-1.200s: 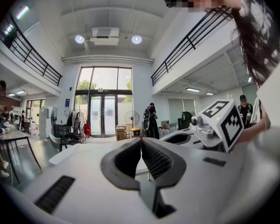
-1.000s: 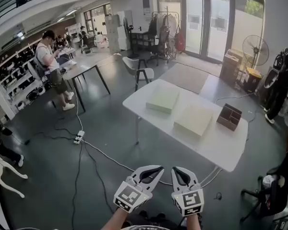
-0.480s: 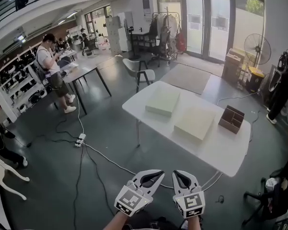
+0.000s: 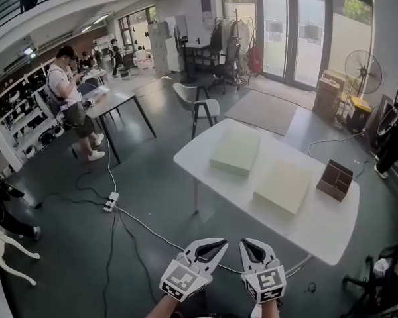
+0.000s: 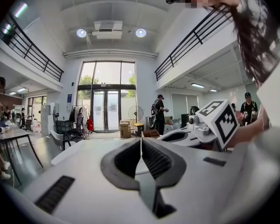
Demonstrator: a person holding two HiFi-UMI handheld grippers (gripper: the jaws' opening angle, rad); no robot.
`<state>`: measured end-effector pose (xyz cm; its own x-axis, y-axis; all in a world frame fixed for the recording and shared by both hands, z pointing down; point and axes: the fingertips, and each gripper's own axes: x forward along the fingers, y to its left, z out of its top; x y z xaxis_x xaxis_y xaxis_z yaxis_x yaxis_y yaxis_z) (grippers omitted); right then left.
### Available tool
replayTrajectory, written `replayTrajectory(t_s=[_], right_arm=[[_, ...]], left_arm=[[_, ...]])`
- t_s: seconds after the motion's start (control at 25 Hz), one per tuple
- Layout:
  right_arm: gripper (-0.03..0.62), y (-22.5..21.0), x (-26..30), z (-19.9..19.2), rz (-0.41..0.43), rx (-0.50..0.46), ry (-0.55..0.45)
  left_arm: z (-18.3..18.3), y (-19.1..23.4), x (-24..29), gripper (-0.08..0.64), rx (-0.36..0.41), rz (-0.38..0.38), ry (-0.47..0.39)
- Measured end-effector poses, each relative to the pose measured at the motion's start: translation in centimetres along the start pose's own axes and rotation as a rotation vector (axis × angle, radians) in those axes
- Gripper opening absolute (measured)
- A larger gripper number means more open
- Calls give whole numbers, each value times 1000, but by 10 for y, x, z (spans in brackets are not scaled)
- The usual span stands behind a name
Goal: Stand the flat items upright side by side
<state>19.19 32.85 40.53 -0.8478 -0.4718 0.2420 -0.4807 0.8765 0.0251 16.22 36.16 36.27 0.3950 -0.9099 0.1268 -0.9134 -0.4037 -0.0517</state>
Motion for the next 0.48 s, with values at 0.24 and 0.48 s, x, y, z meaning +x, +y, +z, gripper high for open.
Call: replayTrajectory(t_s=[0.24, 0.48], right_arm=[[-3, 2, 98, 26, -36, 19, -1], [-3, -5, 162, 39, -112, 60, 13]], left_arm=[[0, 91, 14, 14, 36, -68, 10], [-9, 163, 18, 14, 22, -124, 7]])
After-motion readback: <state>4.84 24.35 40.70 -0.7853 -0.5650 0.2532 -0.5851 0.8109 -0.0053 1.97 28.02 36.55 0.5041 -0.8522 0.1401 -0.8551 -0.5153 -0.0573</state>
